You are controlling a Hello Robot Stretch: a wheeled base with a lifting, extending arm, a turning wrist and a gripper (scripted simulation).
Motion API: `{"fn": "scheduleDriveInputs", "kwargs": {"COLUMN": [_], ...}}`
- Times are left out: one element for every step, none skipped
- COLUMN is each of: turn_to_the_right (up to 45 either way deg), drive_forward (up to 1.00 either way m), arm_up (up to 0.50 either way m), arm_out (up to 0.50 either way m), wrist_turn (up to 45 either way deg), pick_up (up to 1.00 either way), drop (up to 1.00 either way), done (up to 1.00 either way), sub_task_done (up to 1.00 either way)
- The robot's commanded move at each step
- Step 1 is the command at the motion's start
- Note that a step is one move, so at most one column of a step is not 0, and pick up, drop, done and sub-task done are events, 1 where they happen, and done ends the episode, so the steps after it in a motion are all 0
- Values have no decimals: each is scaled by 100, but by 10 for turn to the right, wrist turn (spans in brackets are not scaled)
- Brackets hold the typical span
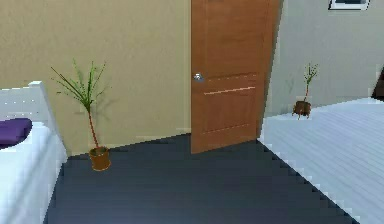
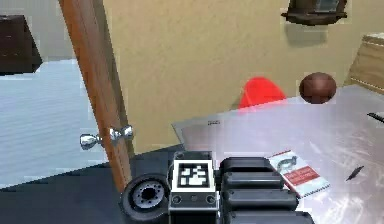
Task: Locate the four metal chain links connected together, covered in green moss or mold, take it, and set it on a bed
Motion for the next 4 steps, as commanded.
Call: {"fn": "scheduleDriveInputs", "kwargs": {"turn_to_the_right": [-240,0,-60,0], "drive_forward": [0,100,0,15], "arm_up": [0,0,0,0], "arm_out": [0,0,0,0], "wrist_turn": [0,0,0,0], "pick_up": [0,0,0,0], "drop": [0,0,0,0], "done": [0,0,0,0], "sub_task_done": [0,0,0,0]}}
